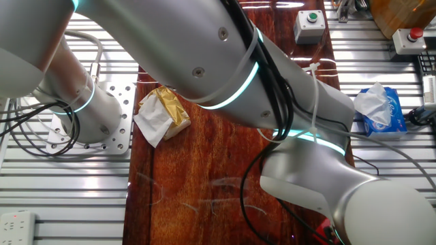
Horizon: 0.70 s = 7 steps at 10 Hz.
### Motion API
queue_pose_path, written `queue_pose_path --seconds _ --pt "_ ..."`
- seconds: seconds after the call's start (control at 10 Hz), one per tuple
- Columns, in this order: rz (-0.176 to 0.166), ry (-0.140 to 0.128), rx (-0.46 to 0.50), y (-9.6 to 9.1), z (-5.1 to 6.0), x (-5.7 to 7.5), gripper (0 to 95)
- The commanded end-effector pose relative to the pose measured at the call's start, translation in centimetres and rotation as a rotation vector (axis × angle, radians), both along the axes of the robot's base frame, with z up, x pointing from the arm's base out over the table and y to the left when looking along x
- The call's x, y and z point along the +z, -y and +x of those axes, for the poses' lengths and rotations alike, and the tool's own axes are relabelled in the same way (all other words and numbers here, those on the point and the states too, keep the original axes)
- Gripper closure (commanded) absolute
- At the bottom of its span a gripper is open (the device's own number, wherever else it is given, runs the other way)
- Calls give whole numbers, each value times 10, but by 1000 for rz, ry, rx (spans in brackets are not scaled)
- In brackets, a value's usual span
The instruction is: Take out one Hanoi block and throw it aside
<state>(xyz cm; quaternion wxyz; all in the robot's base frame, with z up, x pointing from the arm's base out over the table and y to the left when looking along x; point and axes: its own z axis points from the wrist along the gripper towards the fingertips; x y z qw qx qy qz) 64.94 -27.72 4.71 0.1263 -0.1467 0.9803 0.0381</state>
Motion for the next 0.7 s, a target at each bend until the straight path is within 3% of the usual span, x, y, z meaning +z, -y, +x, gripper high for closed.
queue_pose_path --seconds 0.1,0.2,0.3,0.5,0.6,0.7 --pt "-2 0 0 0 0 0 760" --pt "-2 0 1 0 0 0 760" --pt "-4 -2 1 0 0 0 570" --pt "-2 -5 -9 0 0 0 570" --pt "-2 -5 -14 0 0 1 380" --pt "-3 -7 -20 -1 0 3 380"
